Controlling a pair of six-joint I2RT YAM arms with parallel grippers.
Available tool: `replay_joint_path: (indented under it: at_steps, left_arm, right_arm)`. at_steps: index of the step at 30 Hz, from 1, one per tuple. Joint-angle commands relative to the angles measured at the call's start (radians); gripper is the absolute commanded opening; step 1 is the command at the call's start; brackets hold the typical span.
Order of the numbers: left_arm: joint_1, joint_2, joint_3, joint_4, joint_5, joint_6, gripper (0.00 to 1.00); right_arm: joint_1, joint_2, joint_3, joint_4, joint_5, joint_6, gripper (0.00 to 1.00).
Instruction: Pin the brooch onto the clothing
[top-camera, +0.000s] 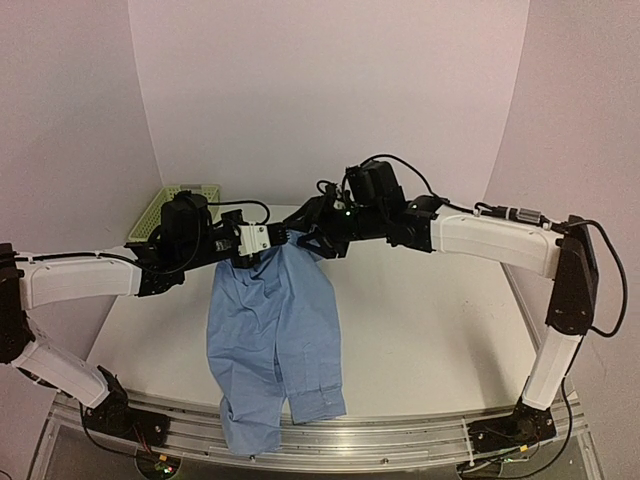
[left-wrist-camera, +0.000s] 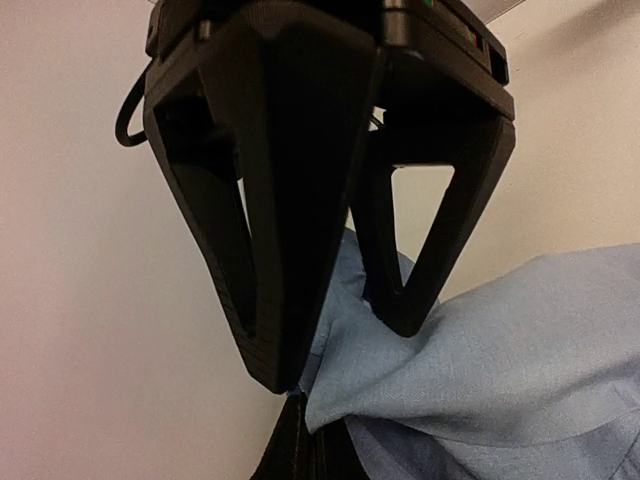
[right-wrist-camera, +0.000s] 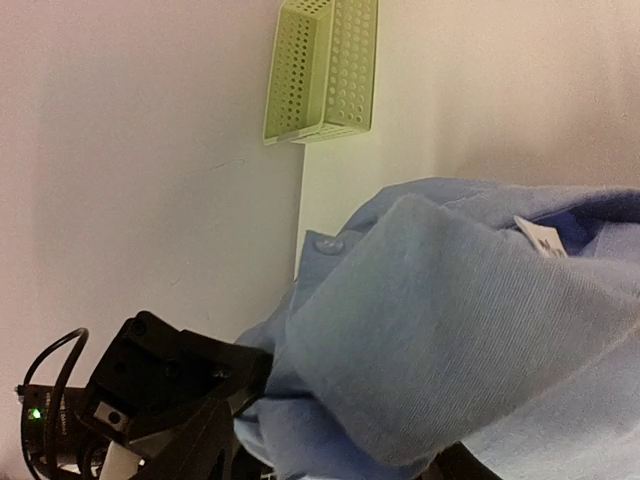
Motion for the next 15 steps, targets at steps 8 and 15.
replay_joint_path:
  at_steps: [8,15]
  left_arm:
    - [-0.005,-0.025,0.002,0.062,0.058,0.028,0.0]
    - [-0.005,-0.023,0.006,0.067,0.055,0.027,0.0]
  right_arm:
    - [-0.008,0.054,0.108,-0.013,0.098,-0.097,0.52]
    - [-0.008,0.081,0.147,-0.019,0.07,-0.135,0.05]
